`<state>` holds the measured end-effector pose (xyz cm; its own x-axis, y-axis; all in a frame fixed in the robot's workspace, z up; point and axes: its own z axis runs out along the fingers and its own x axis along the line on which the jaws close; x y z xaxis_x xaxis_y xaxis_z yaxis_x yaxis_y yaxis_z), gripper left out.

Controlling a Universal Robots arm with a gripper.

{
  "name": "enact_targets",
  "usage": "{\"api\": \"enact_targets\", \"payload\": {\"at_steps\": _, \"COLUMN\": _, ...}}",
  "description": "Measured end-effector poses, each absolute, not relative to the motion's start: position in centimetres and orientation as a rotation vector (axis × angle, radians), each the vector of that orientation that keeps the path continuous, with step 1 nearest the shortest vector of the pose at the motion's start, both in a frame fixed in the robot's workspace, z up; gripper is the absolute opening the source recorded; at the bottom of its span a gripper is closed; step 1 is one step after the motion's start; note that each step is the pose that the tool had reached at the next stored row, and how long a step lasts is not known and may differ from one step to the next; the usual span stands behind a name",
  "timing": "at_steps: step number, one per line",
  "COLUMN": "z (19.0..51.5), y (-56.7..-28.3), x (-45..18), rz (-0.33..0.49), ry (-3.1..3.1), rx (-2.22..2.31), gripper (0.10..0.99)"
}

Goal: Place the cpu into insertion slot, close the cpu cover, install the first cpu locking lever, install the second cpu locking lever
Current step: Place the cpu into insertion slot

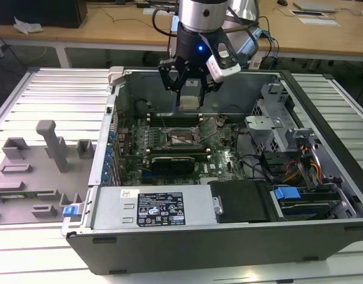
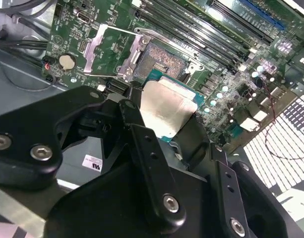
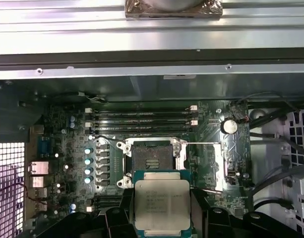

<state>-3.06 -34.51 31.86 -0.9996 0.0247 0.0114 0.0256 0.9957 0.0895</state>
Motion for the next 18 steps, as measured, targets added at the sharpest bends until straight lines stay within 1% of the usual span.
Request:
{"api": "enact_targets", "payload": {"at_steps": 4, "z": 31.2, "y": -34.5, "x": -3.1, "rz": -0.141, "ry": -3.128, "rx": -0.076, "gripper": 0.541}}
{"api": "enact_targets", "payload": {"at_steps": 18, "z": 30.5, "y": -34.5, "x": -3.1, "rz": -0.142, "ry": -3.09, "rx": -0.577, "gripper": 0.541}}
